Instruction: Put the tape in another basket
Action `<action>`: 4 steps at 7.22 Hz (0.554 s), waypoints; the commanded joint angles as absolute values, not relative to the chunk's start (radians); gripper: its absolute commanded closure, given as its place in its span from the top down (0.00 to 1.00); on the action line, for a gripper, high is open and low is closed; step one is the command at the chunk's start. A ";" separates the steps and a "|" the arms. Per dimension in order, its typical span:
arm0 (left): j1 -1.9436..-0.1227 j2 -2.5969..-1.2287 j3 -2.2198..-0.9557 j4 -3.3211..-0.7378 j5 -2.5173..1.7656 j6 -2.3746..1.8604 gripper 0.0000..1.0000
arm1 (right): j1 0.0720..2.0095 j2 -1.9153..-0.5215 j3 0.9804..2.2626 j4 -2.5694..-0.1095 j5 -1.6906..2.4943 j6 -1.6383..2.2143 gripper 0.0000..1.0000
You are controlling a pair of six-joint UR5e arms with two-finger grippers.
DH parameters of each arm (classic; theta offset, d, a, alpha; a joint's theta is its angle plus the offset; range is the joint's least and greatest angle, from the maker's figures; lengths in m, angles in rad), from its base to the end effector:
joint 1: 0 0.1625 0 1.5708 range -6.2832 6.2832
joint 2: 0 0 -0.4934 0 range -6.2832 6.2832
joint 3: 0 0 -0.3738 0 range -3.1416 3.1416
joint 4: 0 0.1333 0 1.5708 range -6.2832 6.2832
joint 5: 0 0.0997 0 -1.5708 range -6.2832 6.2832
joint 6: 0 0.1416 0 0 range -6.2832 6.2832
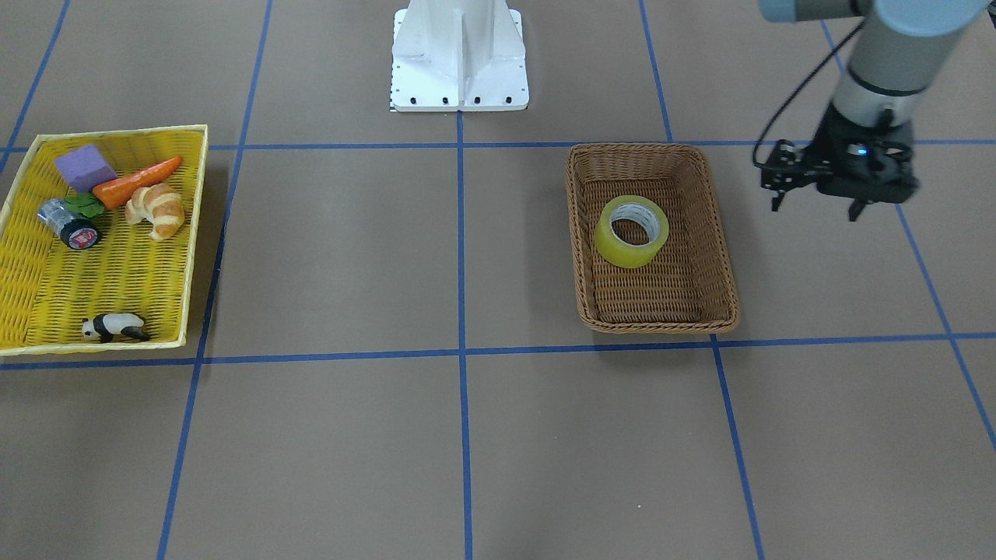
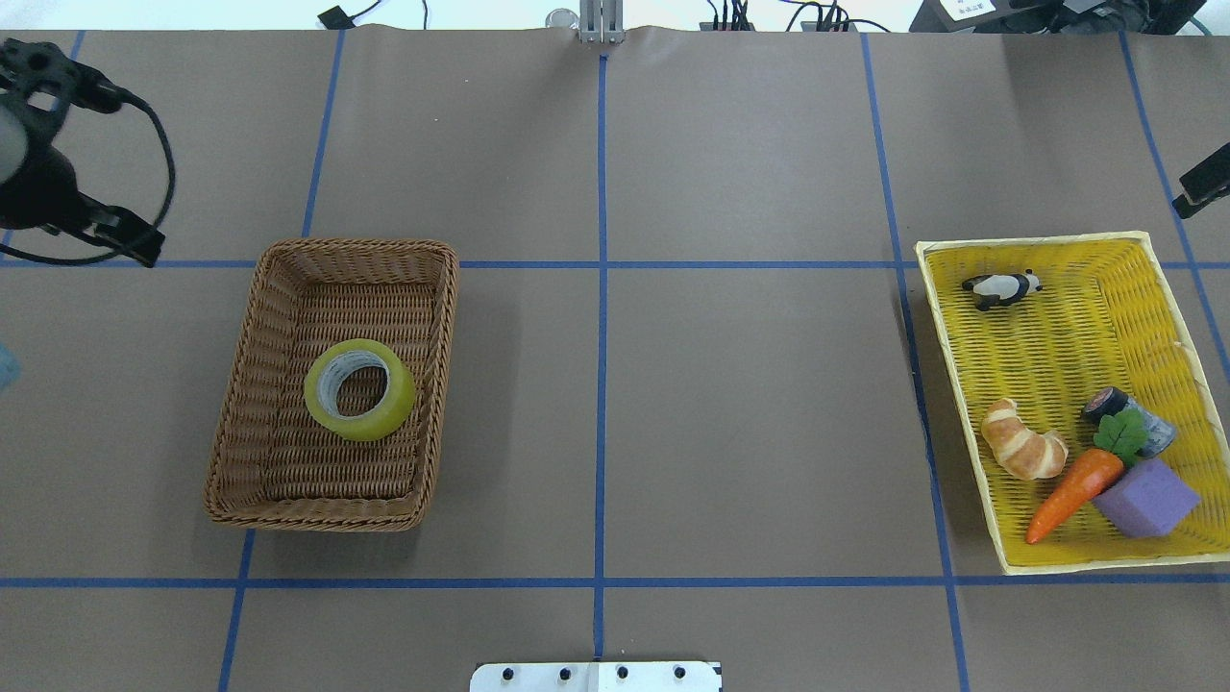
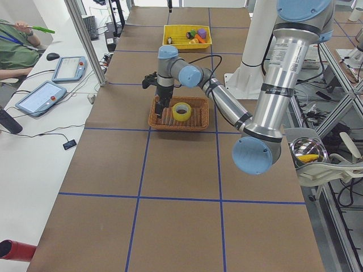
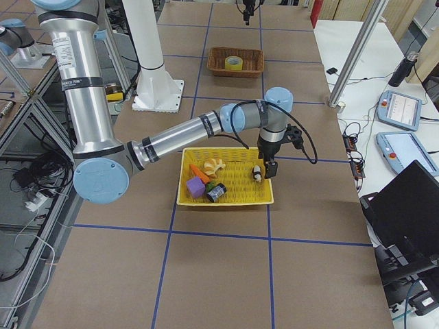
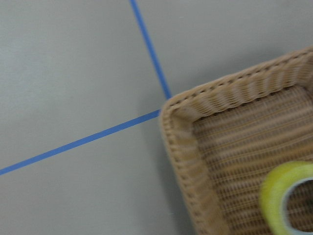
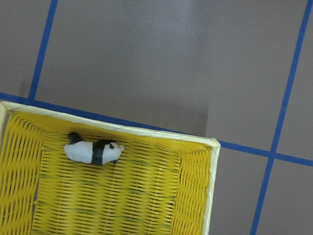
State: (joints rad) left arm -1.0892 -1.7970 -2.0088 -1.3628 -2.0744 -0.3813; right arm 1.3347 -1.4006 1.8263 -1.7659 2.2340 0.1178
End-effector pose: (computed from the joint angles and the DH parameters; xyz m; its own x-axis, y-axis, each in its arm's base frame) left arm 0.1968 -0.5168 0.4803 0.7838 0.2554 -0.5661 -0.1338 0.9596 0.2477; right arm -0.0830 -0.5422 0.5803 0.7549 -0.2077 0.6221 0.1400 0.9777 0.1565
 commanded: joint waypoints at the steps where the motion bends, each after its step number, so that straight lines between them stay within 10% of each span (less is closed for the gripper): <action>1: -1.325 -1.798 -1.736 -1.446 -2.166 -0.199 0.98 | 1.354 -1.414 1.825 -1.736 2.240 0.114 1.00; 4: -1.491 -1.792 -1.506 -1.509 -2.226 0.101 0.98 | 1.448 -1.560 1.815 -1.704 2.255 0.013 1.00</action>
